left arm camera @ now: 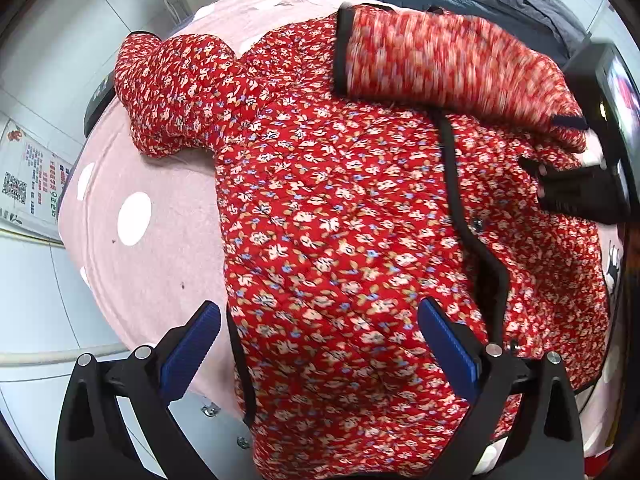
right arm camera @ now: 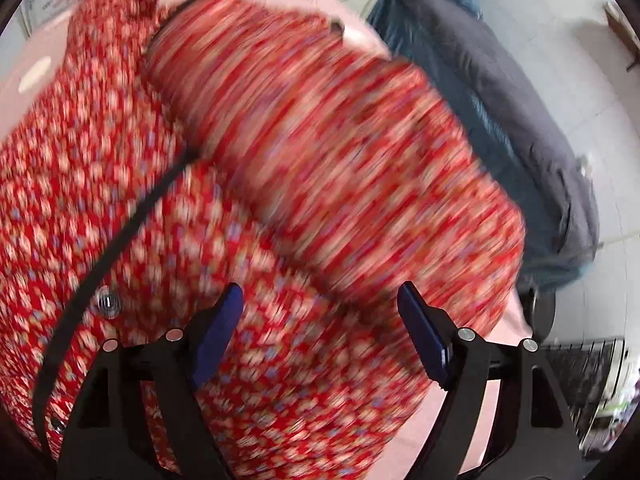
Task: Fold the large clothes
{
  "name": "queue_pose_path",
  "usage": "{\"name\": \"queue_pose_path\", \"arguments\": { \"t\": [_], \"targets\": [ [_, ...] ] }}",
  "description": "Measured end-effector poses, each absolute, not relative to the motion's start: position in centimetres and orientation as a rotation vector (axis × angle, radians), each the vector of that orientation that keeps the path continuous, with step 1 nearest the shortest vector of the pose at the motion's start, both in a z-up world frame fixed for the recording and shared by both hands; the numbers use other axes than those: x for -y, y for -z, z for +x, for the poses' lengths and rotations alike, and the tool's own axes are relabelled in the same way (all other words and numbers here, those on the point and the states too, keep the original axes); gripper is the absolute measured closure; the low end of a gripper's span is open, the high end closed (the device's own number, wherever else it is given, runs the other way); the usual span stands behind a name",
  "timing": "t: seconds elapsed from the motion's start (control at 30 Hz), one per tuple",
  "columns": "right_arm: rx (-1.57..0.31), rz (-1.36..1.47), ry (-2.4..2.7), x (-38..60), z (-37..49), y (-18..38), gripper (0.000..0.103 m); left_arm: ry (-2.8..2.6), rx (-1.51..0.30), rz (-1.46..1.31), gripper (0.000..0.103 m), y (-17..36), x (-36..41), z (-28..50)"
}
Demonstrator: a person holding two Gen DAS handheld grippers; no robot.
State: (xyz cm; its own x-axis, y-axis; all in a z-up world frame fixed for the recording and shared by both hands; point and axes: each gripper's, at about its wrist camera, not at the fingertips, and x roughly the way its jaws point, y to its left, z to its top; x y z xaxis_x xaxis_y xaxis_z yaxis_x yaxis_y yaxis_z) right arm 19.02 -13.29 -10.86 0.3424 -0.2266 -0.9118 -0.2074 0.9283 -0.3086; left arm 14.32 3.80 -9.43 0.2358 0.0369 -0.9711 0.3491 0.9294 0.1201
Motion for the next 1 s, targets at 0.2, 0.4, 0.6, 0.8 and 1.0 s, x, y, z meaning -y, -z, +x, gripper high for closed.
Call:
{"name": "queue_pose_path", "arguments": {
  "t": [0.2, 0.4, 0.6, 0.8, 1.0],
  "targets": [
    [-1.134, -0.151, 0.116, 19.0, 17.0, 7.0, 0.023, 0.201, -1.305, 0.333, 0.007, 9.9, -3.4, 17.7],
    [-1.186, 0.210, 0.249, 26.0, 17.4, 7.5, 0.021, 0.129, -1.170, 0.185, 0.007, 8.9, -2.2, 23.8],
    [-1.199, 0.386, 0.238, 27.3, 13.5, 7.5, 0.021, 0.200, -1.048, 0.104, 0.007, 9.9, 0.7, 29.7],
    [-1.199, 0.359, 0.282, 25.6, 11.2, 6.1, 0.021, 0.375, -1.213, 0.095, 0.076, 14.8, 3.8, 32.9],
    [-1.188, 0.353, 0.325, 26.4, 13.9, 6.2, 0.021, 0.374, -1.196, 0.172, 0.096, 11.4, 2.6, 29.9]
  ]
}}
